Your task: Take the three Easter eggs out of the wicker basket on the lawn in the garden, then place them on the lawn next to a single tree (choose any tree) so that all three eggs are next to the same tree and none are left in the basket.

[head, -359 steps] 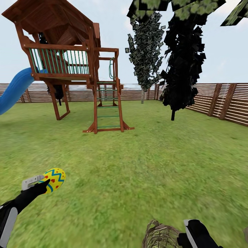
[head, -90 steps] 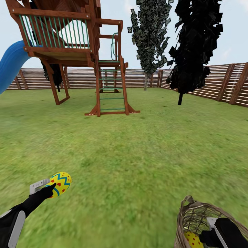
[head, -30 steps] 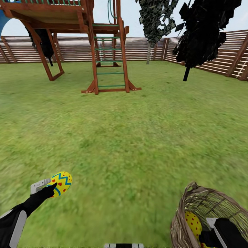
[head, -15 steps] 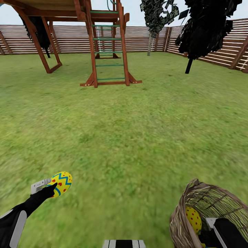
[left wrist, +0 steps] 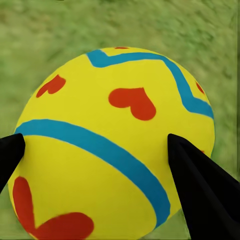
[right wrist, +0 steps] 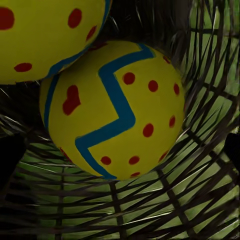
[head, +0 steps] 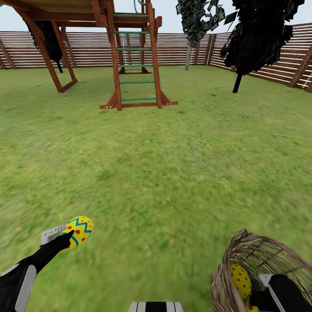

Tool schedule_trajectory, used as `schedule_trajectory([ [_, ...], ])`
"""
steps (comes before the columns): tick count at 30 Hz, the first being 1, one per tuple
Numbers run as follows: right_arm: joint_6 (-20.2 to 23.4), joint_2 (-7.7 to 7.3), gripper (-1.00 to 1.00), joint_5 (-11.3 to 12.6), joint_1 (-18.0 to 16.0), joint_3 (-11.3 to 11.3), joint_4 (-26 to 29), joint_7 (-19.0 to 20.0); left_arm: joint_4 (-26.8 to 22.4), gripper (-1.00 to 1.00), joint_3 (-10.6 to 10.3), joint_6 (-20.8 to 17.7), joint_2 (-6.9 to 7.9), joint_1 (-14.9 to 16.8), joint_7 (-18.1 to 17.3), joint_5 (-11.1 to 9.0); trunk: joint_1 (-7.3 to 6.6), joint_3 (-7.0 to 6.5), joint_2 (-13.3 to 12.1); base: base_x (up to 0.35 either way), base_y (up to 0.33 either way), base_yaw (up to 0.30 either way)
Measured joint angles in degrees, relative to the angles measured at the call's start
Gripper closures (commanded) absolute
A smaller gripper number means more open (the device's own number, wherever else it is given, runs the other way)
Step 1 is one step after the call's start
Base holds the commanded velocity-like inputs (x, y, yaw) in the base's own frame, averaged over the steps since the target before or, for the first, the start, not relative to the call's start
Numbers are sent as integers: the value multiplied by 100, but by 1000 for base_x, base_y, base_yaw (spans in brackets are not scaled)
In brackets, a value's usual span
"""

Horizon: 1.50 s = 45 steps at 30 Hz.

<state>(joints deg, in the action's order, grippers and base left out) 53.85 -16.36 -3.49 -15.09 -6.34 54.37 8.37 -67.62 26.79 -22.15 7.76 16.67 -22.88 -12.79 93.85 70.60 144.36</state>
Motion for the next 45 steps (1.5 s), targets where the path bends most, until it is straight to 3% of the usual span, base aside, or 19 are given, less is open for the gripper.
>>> schedule_trajectory([
  [12,-3,44,-100,-7,-1,1,-2,-12,-9,100,9,-1,-2,0,-31,-6,3,0,0,65,-29,0],
  [25,-3,35,-100,-7,0,-3,-2,-3,-11,100,9,-9,-2,0,-29,-5,36,288,17,0,0,0],
  [35,8,37,-100,-5,-1,374,68,9,-239,100,52,-8,0,0,-21,-7,62,509,31,0,0,0],
  [45,33,18,-100,-8,-1,374,160,15,-270,100,36,-11,-2,0,-10,-5,88,731,44,0,0,0],
])
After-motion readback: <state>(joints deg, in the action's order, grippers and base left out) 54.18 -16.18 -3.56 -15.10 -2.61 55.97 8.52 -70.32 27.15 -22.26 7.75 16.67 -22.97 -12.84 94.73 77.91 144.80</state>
